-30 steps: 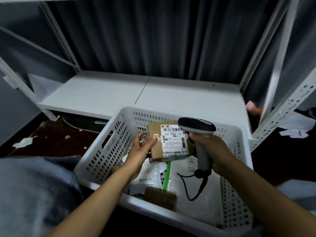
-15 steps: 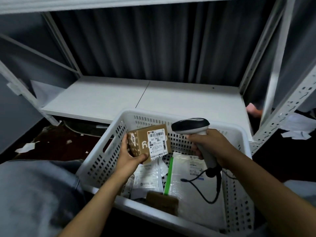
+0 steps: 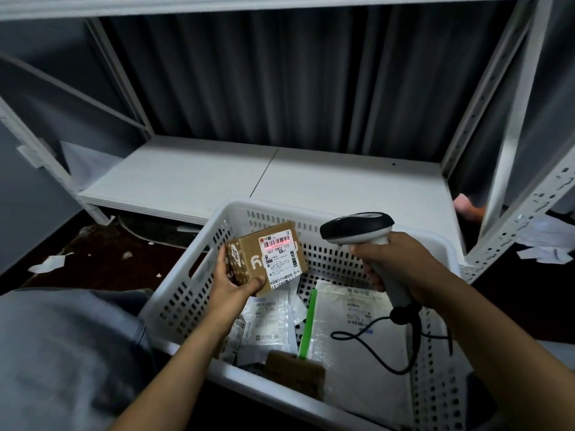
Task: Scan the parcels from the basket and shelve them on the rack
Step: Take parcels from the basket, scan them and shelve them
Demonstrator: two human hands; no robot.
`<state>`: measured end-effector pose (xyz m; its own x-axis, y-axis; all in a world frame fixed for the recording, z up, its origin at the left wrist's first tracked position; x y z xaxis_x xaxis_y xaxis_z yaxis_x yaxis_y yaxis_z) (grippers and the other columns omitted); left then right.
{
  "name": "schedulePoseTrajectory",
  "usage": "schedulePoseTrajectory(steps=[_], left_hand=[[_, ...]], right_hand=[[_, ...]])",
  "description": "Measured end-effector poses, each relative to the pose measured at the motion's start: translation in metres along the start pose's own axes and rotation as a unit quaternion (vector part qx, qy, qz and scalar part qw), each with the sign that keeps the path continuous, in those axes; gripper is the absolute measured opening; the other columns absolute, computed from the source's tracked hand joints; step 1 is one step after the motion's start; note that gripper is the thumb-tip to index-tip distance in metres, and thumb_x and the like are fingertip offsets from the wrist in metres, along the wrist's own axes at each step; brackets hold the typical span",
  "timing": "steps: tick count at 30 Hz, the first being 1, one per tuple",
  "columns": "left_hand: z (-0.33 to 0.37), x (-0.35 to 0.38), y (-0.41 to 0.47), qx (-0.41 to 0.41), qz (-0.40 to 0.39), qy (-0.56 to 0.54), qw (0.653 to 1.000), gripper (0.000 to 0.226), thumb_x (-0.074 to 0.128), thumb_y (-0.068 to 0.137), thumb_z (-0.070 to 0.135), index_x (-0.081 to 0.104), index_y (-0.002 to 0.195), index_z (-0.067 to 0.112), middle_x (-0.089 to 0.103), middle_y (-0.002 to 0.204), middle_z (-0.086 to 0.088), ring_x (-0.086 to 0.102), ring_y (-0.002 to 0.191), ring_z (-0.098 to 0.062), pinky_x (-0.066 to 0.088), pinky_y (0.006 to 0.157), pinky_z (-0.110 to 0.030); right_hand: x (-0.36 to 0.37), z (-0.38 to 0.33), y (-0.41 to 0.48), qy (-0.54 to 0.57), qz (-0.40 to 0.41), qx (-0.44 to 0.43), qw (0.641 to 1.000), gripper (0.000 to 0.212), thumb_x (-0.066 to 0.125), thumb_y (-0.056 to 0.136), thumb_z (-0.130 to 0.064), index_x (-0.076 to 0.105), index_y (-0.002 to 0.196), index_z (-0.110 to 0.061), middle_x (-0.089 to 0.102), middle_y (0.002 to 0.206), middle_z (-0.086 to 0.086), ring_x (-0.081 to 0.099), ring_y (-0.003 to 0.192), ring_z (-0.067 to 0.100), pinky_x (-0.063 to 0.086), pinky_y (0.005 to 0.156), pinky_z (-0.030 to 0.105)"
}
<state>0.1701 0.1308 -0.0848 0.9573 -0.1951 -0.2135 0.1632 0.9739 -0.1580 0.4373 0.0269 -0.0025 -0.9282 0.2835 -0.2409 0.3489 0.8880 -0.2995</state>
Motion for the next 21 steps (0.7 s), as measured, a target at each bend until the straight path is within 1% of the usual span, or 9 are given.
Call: schedulePoseTrajectory(steps=[5,11,12,13,15,16,18,20,21], left_hand=[[-0.001,0.000,-0.001,-0.006,-0.003,0.009,1.000,0.104,0.077,0.077,0.007,0.011,0.151,0.040,0.047,0.123,0.009,0.051,0.113,-0.017,0.038,0.106,-0.048],[0.004,0.003,-0.001,0.009,-0.006,0.002,1.000,0.103,0.078,0.077,0.017,0.010,0.151,0.042,0.041,0.126,0.013,0.049,0.111,-0.012,0.039,0.104,-0.042],[0.006,0.004,-0.002,0.013,-0.006,-0.007,1.000,0.101,0.078,0.078,0.017,0.011,0.150,0.043,0.040,0.127,0.014,0.051,0.107,-0.009,0.043,0.101,-0.042],[0.010,0.006,-0.002,0.019,-0.006,-0.019,1.000,0.098,0.076,0.079,0.017,0.013,0.150,0.043,0.041,0.127,0.014,0.052,0.101,-0.004,0.048,0.095,-0.038],[0.018,0.011,-0.004,0.025,-0.010,-0.043,0.999,0.090,0.072,0.083,0.015,0.017,0.148,0.043,0.047,0.124,0.012,0.052,0.093,0.005,0.051,0.077,-0.020],[0.023,0.015,-0.005,0.028,-0.017,-0.060,0.998,0.087,0.070,0.084,0.016,0.018,0.147,0.044,0.050,0.126,0.010,0.054,0.094,0.004,0.050,0.072,-0.017],[0.035,0.023,-0.007,0.026,-0.040,-0.098,0.994,0.081,0.068,0.085,0.023,0.019,0.145,0.049,0.053,0.132,0.005,0.059,0.101,-0.005,0.052,0.070,-0.019],[0.050,0.032,-0.012,0.027,-0.065,-0.113,0.991,0.075,0.065,0.083,0.031,0.022,0.139,0.054,0.054,0.131,0.005,0.062,0.100,-0.007,0.055,0.067,-0.020],[0.061,0.038,-0.015,0.032,-0.083,-0.113,0.990,0.073,0.064,0.081,0.036,0.022,0.137,0.055,0.055,0.130,0.007,0.063,0.098,-0.007,0.055,0.065,-0.020]], right_hand=[[0.000,-0.002,-0.001,0.012,0.000,0.003,1.000,0.015,0.067,0.087,-0.014,0.060,0.077,-0.005,0.057,0.061,0.010,0.052,0.046,0.017,0.045,0.045,0.027],[0.003,-0.004,0.001,0.028,-0.012,-0.003,1.000,0.014,0.066,0.089,-0.012,0.060,0.079,-0.004,0.058,0.059,0.010,0.052,0.046,0.017,0.046,0.045,0.026],[0.003,-0.005,0.001,0.034,-0.012,-0.010,0.999,0.014,0.066,0.089,-0.011,0.061,0.079,-0.003,0.059,0.059,0.010,0.053,0.046,0.016,0.047,0.045,0.025],[0.003,-0.007,0.001,0.042,-0.010,-0.018,0.999,0.014,0.066,0.089,-0.011,0.062,0.080,-0.002,0.060,0.059,0.010,0.055,0.046,0.016,0.048,0.045,0.025],[0.002,-0.010,0.000,0.061,0.001,-0.035,0.998,0.014,0.068,0.088,-0.012,0.064,0.084,0.000,0.065,0.065,0.012,0.060,0.050,0.017,0.051,0.047,0.025],[0.000,-0.012,-0.001,0.072,0.012,-0.045,0.996,0.013,0.069,0.087,-0.012,0.066,0.089,0.000,0.068,0.071,0.014,0.064,0.056,0.017,0.055,0.052,0.026],[-0.005,-0.011,-0.003,0.097,0.036,-0.062,0.993,0.019,0.072,0.085,-0.015,0.069,0.101,-0.005,0.075,0.086,0.011,0.071,0.072,0.020,0.060,0.067,0.032],[-0.009,-0.010,-0.008,0.114,0.053,-0.071,0.989,0.025,0.074,0.083,-0.020,0.070,0.106,-0.012,0.077,0.092,0.007,0.073,0.086,0.025,0.059,0.081,0.041],[-0.012,-0.012,-0.012,0.127,0.059,-0.079,0.987,0.026,0.074,0.082,-0.021,0.070,0.107,-0.013,0.077,0.094,0.006,0.073,0.089,0.026,0.057,0.084,0.043]])
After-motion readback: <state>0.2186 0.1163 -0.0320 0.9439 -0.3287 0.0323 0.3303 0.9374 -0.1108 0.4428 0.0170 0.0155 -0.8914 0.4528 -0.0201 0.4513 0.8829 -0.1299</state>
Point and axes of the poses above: each hand's wrist, its own y-axis towards the middle knuckle, its own x-axis out of the palm, z = x × y, the point moved 9 cm from there along y, towards the middle knuckle
